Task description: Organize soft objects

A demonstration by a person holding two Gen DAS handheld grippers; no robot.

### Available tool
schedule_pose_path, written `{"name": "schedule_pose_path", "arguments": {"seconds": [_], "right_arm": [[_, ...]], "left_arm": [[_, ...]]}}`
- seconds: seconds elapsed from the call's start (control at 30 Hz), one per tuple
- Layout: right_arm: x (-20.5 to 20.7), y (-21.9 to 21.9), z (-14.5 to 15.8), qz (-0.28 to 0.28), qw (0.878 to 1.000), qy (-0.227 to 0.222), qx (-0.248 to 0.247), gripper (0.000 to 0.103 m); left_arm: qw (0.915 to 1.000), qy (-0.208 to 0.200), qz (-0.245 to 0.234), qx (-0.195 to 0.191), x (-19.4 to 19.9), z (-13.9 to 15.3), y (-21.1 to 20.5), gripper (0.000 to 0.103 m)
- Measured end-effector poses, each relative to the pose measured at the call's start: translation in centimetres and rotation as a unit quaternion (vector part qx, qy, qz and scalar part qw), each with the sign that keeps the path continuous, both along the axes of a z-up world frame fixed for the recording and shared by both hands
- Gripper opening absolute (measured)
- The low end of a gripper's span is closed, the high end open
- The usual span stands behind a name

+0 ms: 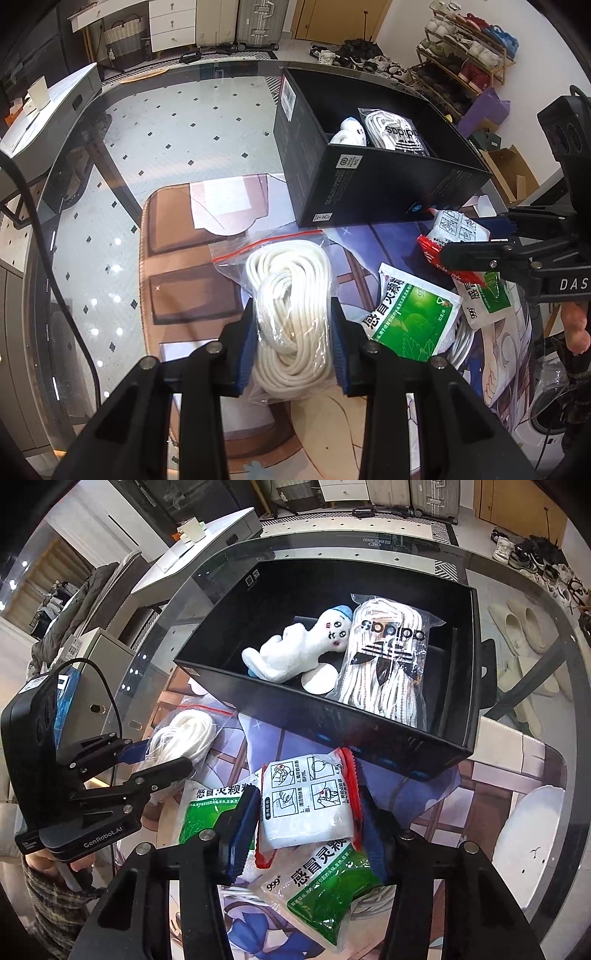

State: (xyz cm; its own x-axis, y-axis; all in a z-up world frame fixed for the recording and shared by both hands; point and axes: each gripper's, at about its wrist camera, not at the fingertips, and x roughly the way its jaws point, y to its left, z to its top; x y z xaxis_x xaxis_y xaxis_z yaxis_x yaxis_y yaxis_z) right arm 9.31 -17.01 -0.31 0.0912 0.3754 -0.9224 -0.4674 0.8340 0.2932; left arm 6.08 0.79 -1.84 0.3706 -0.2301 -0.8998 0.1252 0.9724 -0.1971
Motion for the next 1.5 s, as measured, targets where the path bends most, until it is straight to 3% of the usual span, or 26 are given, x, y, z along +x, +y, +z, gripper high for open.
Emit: {"name": "schedule_pose_path", "arguments": {"seconds": [0.33, 0.6, 1.5], "right_arm": [[-1.6, -2.1, 2.6, -0.004, 1.0, -0.016, 0.019, 0.052], [-2.4, -6.3, 3.2, -0.009, 0.999, -0.017, 0.026, 0.052], [-2.1, -8.2, 9.0, -0.028, 0.995, -0.068, 0.063, 0.052]], "left_arm": [[0.9998, -0.014, -0.005, 0.009, -0.8, 1.6, -0.8, 0.033], [0.9996, -0.024, -0.01, 0.01, -1.4, 2.9, -1.8, 0.033], [0.9948, -0.093, -0.028, 0.032, -0.5, 9.3, -4.5, 0.033]]}}
